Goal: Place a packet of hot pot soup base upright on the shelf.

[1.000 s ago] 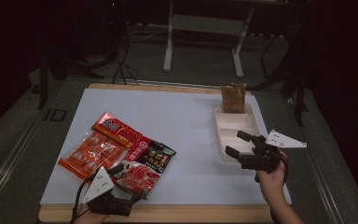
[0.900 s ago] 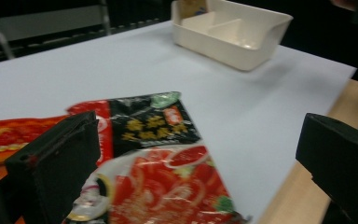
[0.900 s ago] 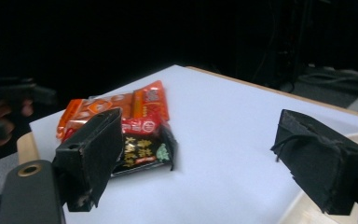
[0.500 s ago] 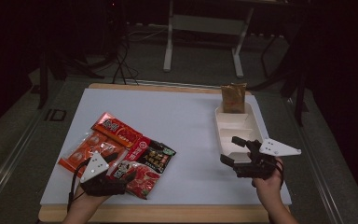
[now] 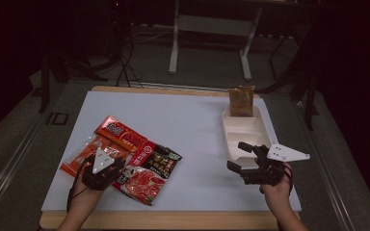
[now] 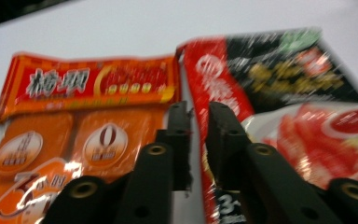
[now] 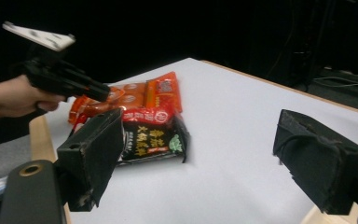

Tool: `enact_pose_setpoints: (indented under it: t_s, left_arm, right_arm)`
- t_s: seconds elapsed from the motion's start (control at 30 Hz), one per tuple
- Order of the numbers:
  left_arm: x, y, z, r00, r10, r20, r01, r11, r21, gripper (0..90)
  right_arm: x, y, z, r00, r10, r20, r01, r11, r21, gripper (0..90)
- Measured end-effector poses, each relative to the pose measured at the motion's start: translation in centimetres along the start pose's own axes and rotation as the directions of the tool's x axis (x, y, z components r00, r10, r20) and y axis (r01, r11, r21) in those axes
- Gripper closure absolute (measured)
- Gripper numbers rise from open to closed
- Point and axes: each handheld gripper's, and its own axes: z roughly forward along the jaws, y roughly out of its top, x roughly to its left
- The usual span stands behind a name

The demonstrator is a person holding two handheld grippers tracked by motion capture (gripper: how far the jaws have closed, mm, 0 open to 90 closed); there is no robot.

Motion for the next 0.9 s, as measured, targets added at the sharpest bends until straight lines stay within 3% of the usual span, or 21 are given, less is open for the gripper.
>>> enact_pose_setpoints:
  t_s: [0.13,0.23,0.27,0.3,0.37,0.5,0.6,0.73,0.83,0.9]
  left_arm:
    - [0.4,-0.2,1.1,0.9999,-0.003,-0.016,0.004,0.9972,0.075,89.8]
    - [0.4,-0.3,1.9,0.9999,0.004,-0.016,-0.002,0.9905,0.137,90.0]
    - [0.4,-0.3,1.9,0.9999,0.004,-0.016,-0.002,0.9905,0.137,90.0]
    - [0.5,-0.4,2.5,0.9998,0.006,-0.018,-0.003,0.9842,0.177,90.0]
    - [0.5,-0.6,3.0,0.9999,0.002,-0.012,0.001,0.9788,0.205,90.0]
    - [0.5,-0.9,3.3,0.9996,-0.012,0.024,0.006,0.9786,0.206,90.0]
    - [0.8,-0.9,3.4,0.9959,-0.062,0.065,0.047,0.9757,0.214,90.0]
    - [0.0,-0.8,3.5,0.9969,-0.021,0.075,0.003,0.9719,0.235,90.0]
    - [-1.1,-0.7,3.5,0.9932,-0.022,0.115,-0.006,0.9729,0.231,90.0]
    - [-1.9,-0.5,3.5,0.9925,-0.001,0.122,-0.028,0.9726,0.231,90.0]
  right_arm:
    - [0.0,-0.1,0.1,0.9999,0.006,-0.014,-0.006,1.000,0.000,15.8]
    - [-0.1,-0.1,0.1,0.9998,0.006,-0.019,-0.006,1.000,0.005,15.8]
    - [-0.1,-0.1,0.1,0.9998,0.006,-0.019,-0.006,1.000,0.005,15.8]
    - [-0.1,-0.1,0.1,0.9998,0.008,-0.020,-0.008,1.000,0.004,15.8]
    - [-0.1,-0.2,0.2,0.9997,0.009,-0.021,-0.009,1.000,0.004,15.8]
    - [-0.2,-0.4,0.3,0.9995,0.014,-0.029,-0.013,1.000,0.020,15.8]
    - [-0.3,-0.4,0.4,0.9993,0.020,-0.032,-0.019,1.000,0.023,15.8]
    - [-0.2,-0.4,0.4,0.9992,0.019,-0.035,-0.018,1.000,0.021,15.8]
    - [-0.2,-0.4,0.4,0.9991,0.020,-0.037,-0.019,1.000,0.020,15.8]
    - [-0.2,-0.4,0.5,0.9991,0.021,-0.038,-0.020,1.000,0.022,15.8]
